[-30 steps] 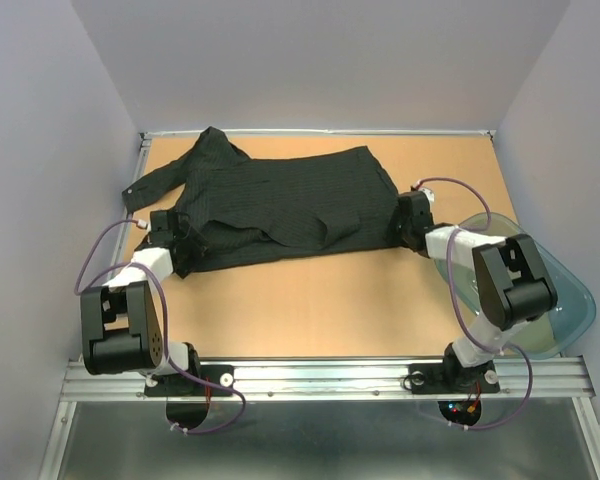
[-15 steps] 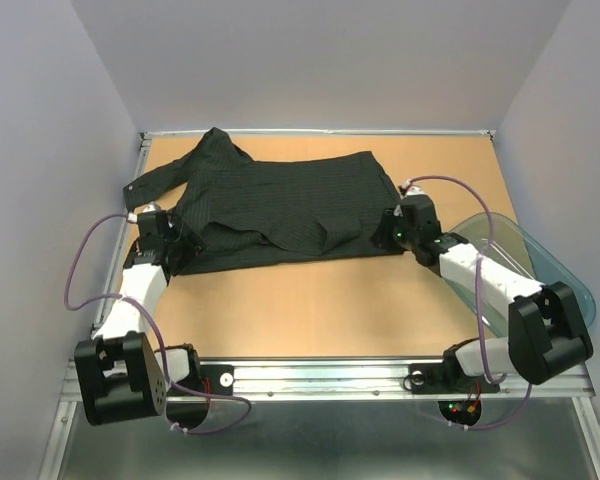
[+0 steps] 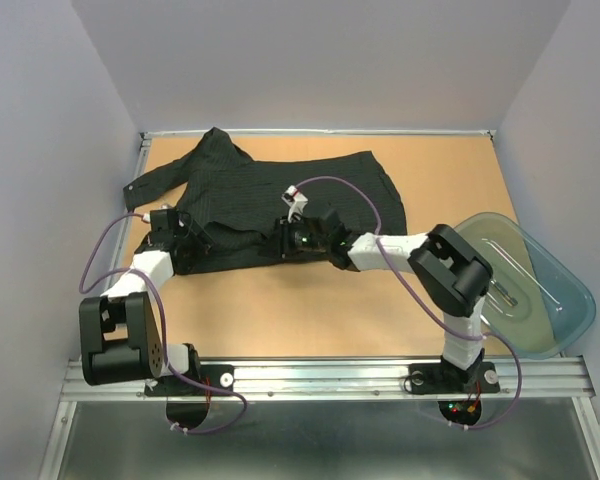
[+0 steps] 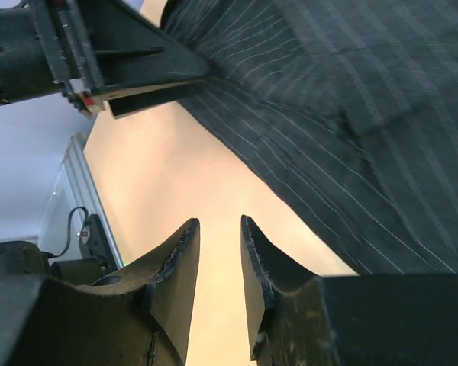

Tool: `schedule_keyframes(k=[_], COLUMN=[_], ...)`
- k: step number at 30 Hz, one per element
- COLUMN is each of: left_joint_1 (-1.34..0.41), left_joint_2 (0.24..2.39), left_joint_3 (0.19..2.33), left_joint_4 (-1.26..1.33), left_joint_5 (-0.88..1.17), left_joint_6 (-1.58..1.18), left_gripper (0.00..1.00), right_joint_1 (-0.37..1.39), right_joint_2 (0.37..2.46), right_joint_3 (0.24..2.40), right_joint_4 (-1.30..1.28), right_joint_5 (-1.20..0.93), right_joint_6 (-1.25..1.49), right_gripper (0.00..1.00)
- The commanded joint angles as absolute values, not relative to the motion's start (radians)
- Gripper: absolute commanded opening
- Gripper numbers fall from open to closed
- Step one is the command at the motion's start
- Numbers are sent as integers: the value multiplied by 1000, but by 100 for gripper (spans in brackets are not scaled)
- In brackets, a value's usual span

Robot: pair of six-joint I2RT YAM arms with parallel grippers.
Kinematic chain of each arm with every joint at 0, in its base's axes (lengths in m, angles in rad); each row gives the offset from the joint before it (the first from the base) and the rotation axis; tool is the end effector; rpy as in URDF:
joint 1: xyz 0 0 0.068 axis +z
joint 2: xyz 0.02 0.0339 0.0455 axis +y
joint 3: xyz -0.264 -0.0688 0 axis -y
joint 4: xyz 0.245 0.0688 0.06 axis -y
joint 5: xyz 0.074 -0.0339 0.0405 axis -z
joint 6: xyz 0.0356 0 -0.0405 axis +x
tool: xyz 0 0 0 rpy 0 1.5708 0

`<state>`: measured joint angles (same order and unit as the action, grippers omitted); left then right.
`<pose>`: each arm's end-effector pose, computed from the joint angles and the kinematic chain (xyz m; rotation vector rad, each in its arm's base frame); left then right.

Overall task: Fold and stack the long sleeve shirts
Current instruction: Fold the shirt

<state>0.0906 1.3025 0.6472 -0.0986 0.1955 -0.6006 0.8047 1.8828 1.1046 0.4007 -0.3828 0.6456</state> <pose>0.2598 0.0167 0.1918 -0.7036 2.2493 -0.4805 0.2796 0.3098 0.1960 -0.4522 2.1175 1.2784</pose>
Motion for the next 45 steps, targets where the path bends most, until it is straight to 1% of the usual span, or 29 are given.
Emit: schedule_keyframes(k=[1, 5, 11, 15, 20, 23, 24, 27, 30, 33, 36, 39, 40, 42, 45], left_joint_1=[87, 100, 127, 137, 144, 144, 144, 144, 144, 144, 144, 146, 144, 144, 146], left_joint_2=[1340, 1382, 1428, 1430, 1427, 1417, 1413, 1405, 1401, 1393, 1388, 1393, 1393, 1394, 1396], left_joint_3=[660, 657, 657, 658, 666, 663, 660, 653, 653, 649, 647, 647, 647, 647, 646], left_joint_4=[-52, -72, -112, -129, -144, -146, -138, -130, -130, -130, -130, -130, -130, -130, -132], left_joint_5=[157, 117, 92, 64, 38, 37, 46, 69, 77, 74, 77, 77, 78, 80, 81], left_joint_6=[-601, -601, -595, -592, -584, -580, -580, -575, -571, -568, -566, -568, -566, -569, -566], left_gripper=[75, 75, 75, 75, 75, 75, 75, 75, 75, 75, 75, 75, 75, 75, 75], right_joint_1=[842, 844, 815, 752, 618, 552, 551, 560, 618, 684, 744, 801, 822, 837, 853], right_joint_2=[1974, 2025, 2030, 1956, 1846, 1755, 1735, 1680, 1640, 1669, 1727, 1833, 1897, 1959, 2068], right_joint_3=[1222, 1194, 1028, 890, 712, 658, 663, 712, 787, 883, 992, 1132, 1162, 1253, 1324], right_joint_4=[543, 560, 555, 557, 555, 548, 496, 396, 358, 374, 422, 429, 431, 436, 439], right_joint_5=[-431, -374, -292, -227, -213, -235, -245, -300, -325, -342, -371, -399, -408, -408, -419], right_joint_6=[679, 658, 617, 604, 604, 585, 531, 505, 499, 528, 583, 610, 620, 626, 644], right_gripper=[34, 33, 33, 32, 32, 32, 32, 32, 32, 32, 32, 33, 33, 33, 33])
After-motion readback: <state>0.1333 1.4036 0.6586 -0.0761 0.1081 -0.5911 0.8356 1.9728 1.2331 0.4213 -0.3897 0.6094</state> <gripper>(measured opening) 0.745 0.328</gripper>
